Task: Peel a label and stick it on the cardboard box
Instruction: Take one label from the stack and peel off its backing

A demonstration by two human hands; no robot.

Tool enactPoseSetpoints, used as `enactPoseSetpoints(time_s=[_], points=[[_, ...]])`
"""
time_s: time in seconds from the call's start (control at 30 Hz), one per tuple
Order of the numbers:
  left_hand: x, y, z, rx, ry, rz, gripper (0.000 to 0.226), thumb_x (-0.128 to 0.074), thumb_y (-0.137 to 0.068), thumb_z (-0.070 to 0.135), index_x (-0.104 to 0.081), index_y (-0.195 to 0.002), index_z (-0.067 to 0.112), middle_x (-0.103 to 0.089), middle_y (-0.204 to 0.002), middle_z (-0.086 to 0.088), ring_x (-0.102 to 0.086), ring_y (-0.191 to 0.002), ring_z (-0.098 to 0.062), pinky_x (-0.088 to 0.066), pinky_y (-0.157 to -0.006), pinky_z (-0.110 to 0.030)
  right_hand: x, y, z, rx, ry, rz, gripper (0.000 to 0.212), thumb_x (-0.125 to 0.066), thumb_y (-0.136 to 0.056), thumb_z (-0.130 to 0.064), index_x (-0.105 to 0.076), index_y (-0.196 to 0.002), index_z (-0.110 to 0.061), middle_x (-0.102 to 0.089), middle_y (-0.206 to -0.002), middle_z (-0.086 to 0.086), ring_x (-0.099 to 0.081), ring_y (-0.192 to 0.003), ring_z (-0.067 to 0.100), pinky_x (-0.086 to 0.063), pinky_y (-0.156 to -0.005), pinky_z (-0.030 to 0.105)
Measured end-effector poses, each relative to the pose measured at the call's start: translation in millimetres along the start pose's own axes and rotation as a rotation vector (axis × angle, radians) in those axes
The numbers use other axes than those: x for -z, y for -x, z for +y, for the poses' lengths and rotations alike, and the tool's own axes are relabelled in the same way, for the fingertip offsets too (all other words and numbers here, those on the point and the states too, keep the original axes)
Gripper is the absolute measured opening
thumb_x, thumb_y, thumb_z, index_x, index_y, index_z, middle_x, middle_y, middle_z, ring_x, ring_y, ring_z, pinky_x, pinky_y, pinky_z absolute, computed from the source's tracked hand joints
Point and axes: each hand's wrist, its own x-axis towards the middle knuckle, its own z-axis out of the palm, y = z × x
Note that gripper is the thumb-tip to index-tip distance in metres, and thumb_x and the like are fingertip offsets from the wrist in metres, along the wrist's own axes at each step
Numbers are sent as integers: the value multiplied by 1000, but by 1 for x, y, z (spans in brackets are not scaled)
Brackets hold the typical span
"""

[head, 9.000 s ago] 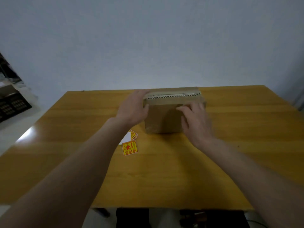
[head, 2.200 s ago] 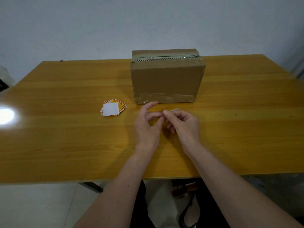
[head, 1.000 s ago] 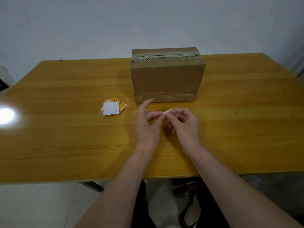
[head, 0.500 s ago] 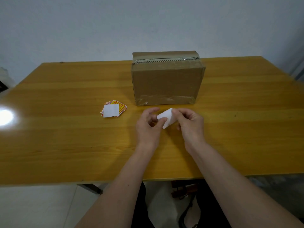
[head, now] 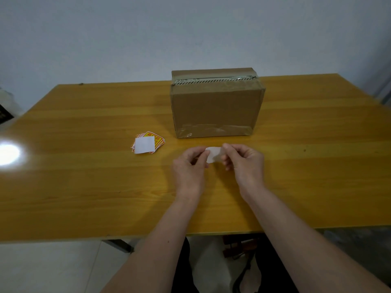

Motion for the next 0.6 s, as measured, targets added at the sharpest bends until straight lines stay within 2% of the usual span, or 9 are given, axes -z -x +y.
enactPoseSetpoints(time_s=[0.07, 0.13, 0.23, 0.37, 0.47, 0.53, 0.6], points=[[0, 1, 2, -14, 19, 8, 17, -67, -84, 9, -66, -79, 25, -66, -67, 7, -61, -53, -10, -46, -50, -14, 0, 0, 2, 29, 25, -7, 16, -67, -85, -15, -68, -68, -13, -59, -53, -1, -49, -45, 6, -42, -44, 18], [0, 3, 3, -17, 76, 4, 15, -65, -85, 8, -66, -80, 22, -67, -66, 1, -63, -53, -9, -47, -44, -16, 0, 0, 4, 50, 59, -28, 16, -69, -83, -15, -68, -67, -16, -58, -53, -1, -48, -46, 7, -41, -44, 19], [1, 2, 0, -62, 122, 3, 13, -65, -86, 8, -67, -78, 19, -67, -66, -2, -62, -56, -7, -50, -55, -15, -1, -2, 7, 85, 84, -69, 13, -69, -82, -11, -69, -71, -16, -60, -53, -2, -49, -46, 4, -41, -44, 17], [2, 1, -9, -183, -14, -6, 12, -64, -87, 13, -68, -81, 22, -69, -79, -2, -65, -76, -17, -52, -74, -24, -1, -1, 10, 162, 161, -101, 16, -71, -81, -10, -71, -76, -26, -59, -62, -1, -49, -53, 0, -43, -53, 12], [1, 3, -9, -356, -129, -13, 10, -60, -87, 7, -69, -86, 9, -63, -81, 1, -59, -74, -10, -44, -71, -7, -3, -3, 10, 166, 186, -123, 16, -74, -78, -11, -69, -80, -25, -39, -55, -8, -36, -47, 1, -36, -49, 11], [0, 4, -8, -418, -169, -37, 13, -57, -87, 8, -69, -86, 6, -60, -83, 2, -57, -75, -3, -44, -70, -6, -3, -4, 11, 162, 183, -117, 12, -75, -76, -12, -70, -75, -23, -35, -53, -9, -32, -48, 2, -34, -49, 15], [-1, 4, -6, -430, -161, -27, 13, -56, -88, 8, -69, -90, 7, -59, -90, 0, -56, -78, 3, -47, -72, -9, -2, -4, 12, 171, 167, -113, 7, -76, -76, -15, -72, -72, -19, -40, -55, -4, -35, -53, 6, -36, -52, 20]])
